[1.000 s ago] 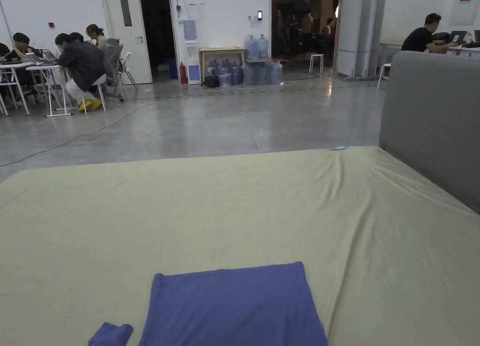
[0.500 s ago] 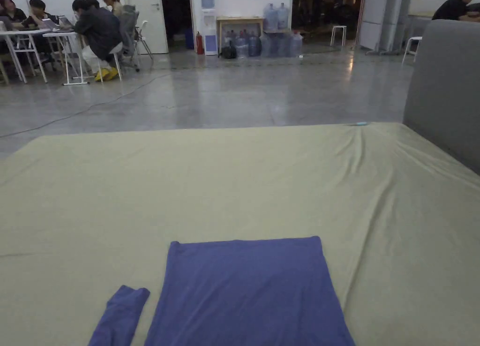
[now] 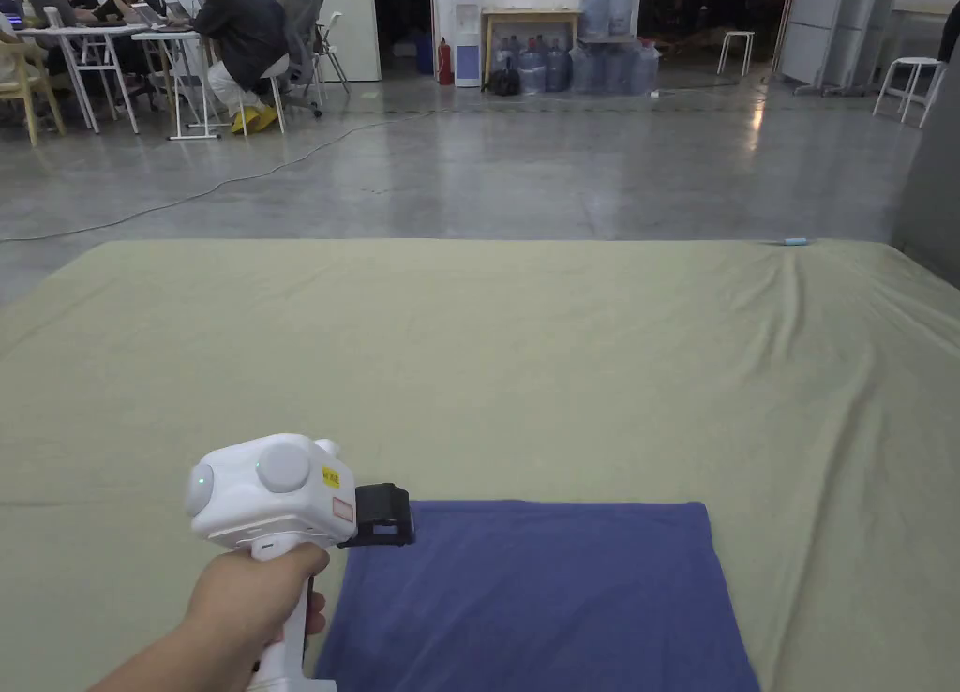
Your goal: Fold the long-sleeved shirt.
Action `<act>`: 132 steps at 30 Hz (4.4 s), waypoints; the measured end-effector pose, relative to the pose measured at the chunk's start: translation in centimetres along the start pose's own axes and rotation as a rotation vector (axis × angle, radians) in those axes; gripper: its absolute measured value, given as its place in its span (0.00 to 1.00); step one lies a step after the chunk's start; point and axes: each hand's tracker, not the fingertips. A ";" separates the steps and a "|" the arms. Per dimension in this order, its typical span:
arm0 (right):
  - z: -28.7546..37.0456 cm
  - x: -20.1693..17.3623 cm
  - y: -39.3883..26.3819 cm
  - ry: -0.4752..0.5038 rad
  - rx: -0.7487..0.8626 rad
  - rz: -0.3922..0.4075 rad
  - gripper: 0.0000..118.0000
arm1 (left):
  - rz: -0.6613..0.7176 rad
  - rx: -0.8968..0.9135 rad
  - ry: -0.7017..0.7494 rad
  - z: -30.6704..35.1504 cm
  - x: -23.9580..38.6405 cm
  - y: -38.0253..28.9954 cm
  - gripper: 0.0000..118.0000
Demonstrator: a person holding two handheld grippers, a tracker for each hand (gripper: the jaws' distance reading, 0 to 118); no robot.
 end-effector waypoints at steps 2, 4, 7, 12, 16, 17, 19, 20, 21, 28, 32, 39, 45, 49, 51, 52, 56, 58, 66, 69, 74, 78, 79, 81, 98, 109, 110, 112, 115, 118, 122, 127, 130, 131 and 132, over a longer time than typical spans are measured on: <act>-0.4 0.8 0.2 -0.020 -0.009 0.000 0.00 | 0.004 0.019 0.075 -3.2 -0.5 1.6 0.87; -1.0 1.8 0.5 -0.041 -0.025 -0.005 0.00 | -0.010 0.009 0.097 -5.6 -0.9 2.6 0.81; -2.1 3.1 1.9 -0.080 -0.046 -0.010 0.00 | -0.058 0.017 0.122 -7.9 -1.6 2.9 0.77; -6.2 4.3 9.4 -0.163 -0.018 0.061 0.00 | -0.302 0.015 0.257 -7.3 1.0 0.4 0.00; -12.5 3.6 19.4 -0.174 0.013 0.108 0.94 | -0.304 0.110 0.150 -4.5 2.0 0.7 0.00; -14.5 3.3 22.2 -0.106 -0.017 0.064 0.94 | -0.326 0.103 0.139 -3.9 2.3 0.8 0.00; -19.1 3.8 26.9 -0.029 -0.185 -0.106 0.96 | -0.332 0.090 0.117 -2.6 2.4 1.0 0.00; -21.3 4.2 29.1 0.028 -0.221 -0.213 0.96 | -0.338 0.105 0.107 -1.7 2.5 1.2 0.00; -23.0 4.0 30.7 0.057 -0.240 -0.281 0.96 | -0.337 0.112 0.095 -0.9 2.5 1.4 0.00; -30.1 -0.8 35.9 -0.194 -0.181 -0.106 0.71 | -0.362 0.131 0.033 3.4 2.6 1.5 0.00; -30.7 -3.6 33.2 -0.342 -0.144 0.101 0.52 | -0.401 0.127 0.035 3.8 2.1 1.0 0.00; -27.2 -4.2 31.7 -0.364 -0.115 0.209 0.00 | -0.355 0.107 -0.003 4.6 1.2 -0.9 0.00; -17.8 -4.6 28.7 -0.226 -0.022 0.260 0.00 | -0.317 0.145 -0.021 9.1 0.5 -3.2 0.00; -8.6 -5.6 24.3 -0.126 0.050 0.339 0.00 | -0.259 0.194 -0.095 14.6 0.1 -5.9 0.00; -4.4 -6.1 22.3 -0.102 0.054 0.376 0.00 | -0.261 0.206 -0.117 17.3 0.1 -6.8 0.00; -2.4 -6.3 21.6 -0.089 0.063 0.398 0.00 | -0.259 0.210 -0.115 18.6 0.1 -7.0 0.00; 2.5 -6.9 22.5 -0.087 0.066 0.409 0.00 | -0.282 0.217 -0.113 22.4 1.1 -5.7 0.00; 3.9 -7.5 25.1 -0.088 0.087 0.399 0.00 | -0.284 0.233 -0.108 24.1 2.3 -4.3 0.00; 11.3 -12.0 39.2 -0.111 0.211 0.322 0.00 | -0.260 0.403 -0.133 32.4 7.9 6.2 0.00; 14.7 -14.4 44.4 -0.133 0.287 0.309 0.00 | -0.258 0.488 -0.120 35.8 10.1 10.6 0.00; 21.0 -18.9 51.9 -0.233 0.470 0.334 0.00 | -0.287 0.655 -0.094 42.0 13.9 17.0 0.00; 24.7 -21.6 55.7 -0.288 0.560 0.369 0.00 | -0.234 0.722 -0.107 45.6 16.2 21.3 0.00; 25.6 -22.2 56.5 -0.329 0.578 0.369 0.00 | -0.224 0.755 -0.103 46.4 16.7 22.1 0.00; 27.2 -22.7 56.5 -0.351 0.632 0.351 0.00 | -0.227 0.797 -0.144 47.7 17.6 23.1 0.00; 3.1 -11.1 38.6 -0.225 0.194 0.458 0.00 | -0.264 0.267 -0.056 24.8 7.6 8.5 0.00; 1.0 -3.3 14.6 -0.066 -0.050 0.397 0.00 | -0.273 -0.066 -0.120 19.8 -2.7 -13.9 0.00; 1.1 -3.0 12.5 -0.068 -0.077 0.398 0.00 | -0.283 -0.079 -0.123 20.1 -3.2 -16.0 0.00; 1.4 -2.5 8.9 -0.081 -0.106 0.428 0.00 | -0.286 -0.084 -0.117 20.4 -3.9 -19.7 0.00; 1.7 -1.5 4.2 -0.055 -0.162 0.418 0.00 | -0.310 -0.134 -0.111 20.6 -4.9 -24.2 0.00; 1.0 -0.7 1.0 -0.052 -0.210 0.377 0.00 | -0.286 -0.176 -0.113 20.2 -6.1 -27.5 0.00; -1.4 0.5 -1.5 -0.069 -0.301 0.319 0.00 | -0.249 -0.209 -0.084 17.9 -7.4 -30.6 0.00; -5.5 2.6 -2.7 -0.031 -0.423 0.161 0.32 | -0.161 -0.253 -0.043 14.1 -8.6 -32.7 0.00; -6.1 3.8 -2.2 0.089 -0.408 0.031 0.63 | -0.084 -0.219 -0.074 14.6 -8.9 -32.5 0.44; -5.8 4.5 -1.8 0.147 -0.412 -0.069 0.66 | -0.068 -0.211 -0.095 15.1 -9.0 -32.1 0.87; -5.6 5.0 -1.3 0.176 -0.422 -0.144 0.66 | -0.053 -0.197 -0.120 15.7 -9.0 -31.8 1.00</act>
